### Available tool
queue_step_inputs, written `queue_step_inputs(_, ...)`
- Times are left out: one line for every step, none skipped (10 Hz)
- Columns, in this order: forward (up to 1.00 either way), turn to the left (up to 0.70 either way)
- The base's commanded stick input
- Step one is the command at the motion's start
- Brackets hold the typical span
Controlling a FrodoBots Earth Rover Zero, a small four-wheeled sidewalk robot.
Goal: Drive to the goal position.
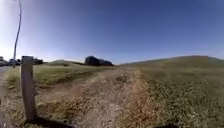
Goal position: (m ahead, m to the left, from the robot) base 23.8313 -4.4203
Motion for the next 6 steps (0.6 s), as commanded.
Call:
queue_step_inputs(0.7,0.0)
queue_step_inputs(0.7,0.0)
queue_step_inputs(0.7,0.0)
queue_step_inputs(0.7,0.0)
queue_step_inputs(0.7,0.0)
queue_step_inputs(0.7,0.0)
